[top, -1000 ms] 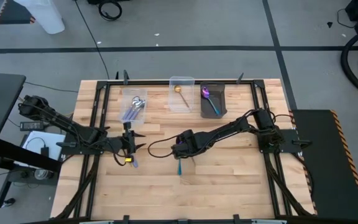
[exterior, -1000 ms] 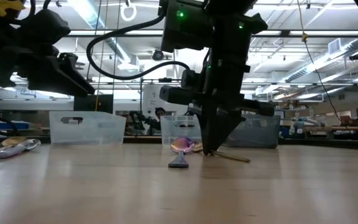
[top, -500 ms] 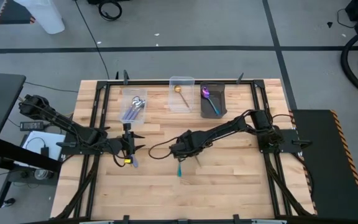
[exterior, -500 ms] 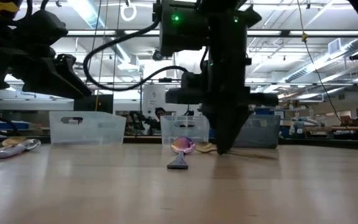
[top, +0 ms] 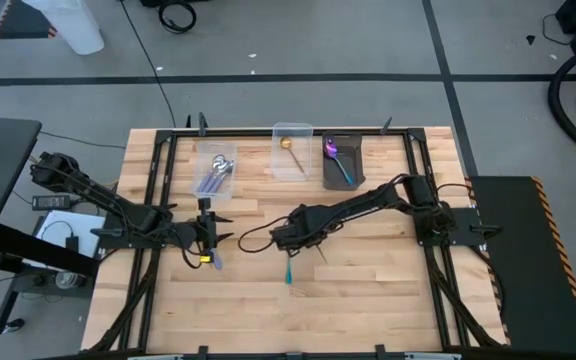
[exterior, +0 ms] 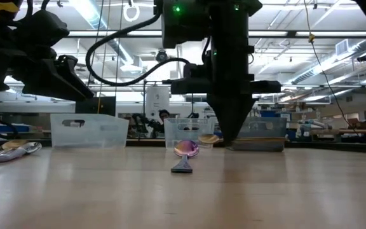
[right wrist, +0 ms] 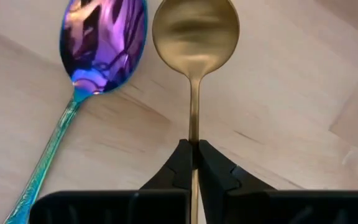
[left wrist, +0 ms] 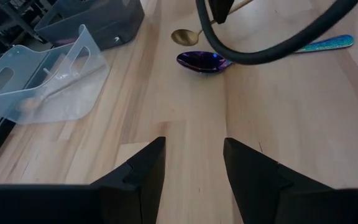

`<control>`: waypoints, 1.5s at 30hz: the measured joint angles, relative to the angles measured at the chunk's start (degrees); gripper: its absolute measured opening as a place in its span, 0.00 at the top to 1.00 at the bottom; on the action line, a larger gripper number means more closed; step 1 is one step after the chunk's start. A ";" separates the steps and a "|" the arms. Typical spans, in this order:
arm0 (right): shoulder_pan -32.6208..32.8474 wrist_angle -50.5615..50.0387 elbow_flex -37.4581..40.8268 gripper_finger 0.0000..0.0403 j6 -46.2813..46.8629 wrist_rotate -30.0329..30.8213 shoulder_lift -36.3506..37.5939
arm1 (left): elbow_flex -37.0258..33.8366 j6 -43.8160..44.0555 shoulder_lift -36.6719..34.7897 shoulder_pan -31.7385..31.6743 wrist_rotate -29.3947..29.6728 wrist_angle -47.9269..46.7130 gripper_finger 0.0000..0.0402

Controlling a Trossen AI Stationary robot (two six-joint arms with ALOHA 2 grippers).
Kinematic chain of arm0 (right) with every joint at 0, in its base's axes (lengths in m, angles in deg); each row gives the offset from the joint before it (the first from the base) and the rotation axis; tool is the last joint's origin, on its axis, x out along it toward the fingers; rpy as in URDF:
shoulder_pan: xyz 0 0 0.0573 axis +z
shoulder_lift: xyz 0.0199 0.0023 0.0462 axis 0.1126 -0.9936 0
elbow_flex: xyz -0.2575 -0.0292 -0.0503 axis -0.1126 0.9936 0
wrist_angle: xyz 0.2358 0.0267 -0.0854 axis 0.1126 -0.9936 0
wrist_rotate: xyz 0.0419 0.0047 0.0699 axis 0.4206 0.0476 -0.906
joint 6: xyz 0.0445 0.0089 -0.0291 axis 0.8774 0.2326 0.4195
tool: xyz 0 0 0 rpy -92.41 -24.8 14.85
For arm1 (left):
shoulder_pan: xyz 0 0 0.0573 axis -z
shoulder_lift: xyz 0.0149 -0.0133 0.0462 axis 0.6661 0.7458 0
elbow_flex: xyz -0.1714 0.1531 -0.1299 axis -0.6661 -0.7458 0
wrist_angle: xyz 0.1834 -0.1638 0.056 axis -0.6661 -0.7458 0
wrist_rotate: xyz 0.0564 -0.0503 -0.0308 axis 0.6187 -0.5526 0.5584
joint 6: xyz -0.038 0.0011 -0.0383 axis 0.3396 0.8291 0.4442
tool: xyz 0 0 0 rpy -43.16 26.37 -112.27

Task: Sort silverware by color (type)
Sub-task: Put the gold spoon into the right transparent bin

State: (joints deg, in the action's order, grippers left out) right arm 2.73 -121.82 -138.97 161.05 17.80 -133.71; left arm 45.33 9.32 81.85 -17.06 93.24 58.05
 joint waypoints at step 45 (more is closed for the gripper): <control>-14.55 5.43 -0.15 0.96 -33.89 4.40 22.35 | 0.00 -9.23 0.02 -7.56 4.68 9.70 0.57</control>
State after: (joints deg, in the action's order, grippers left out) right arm -11.82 -116.39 -139.12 127.16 22.19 -111.36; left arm 45.33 0.09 81.87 -24.62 97.92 67.75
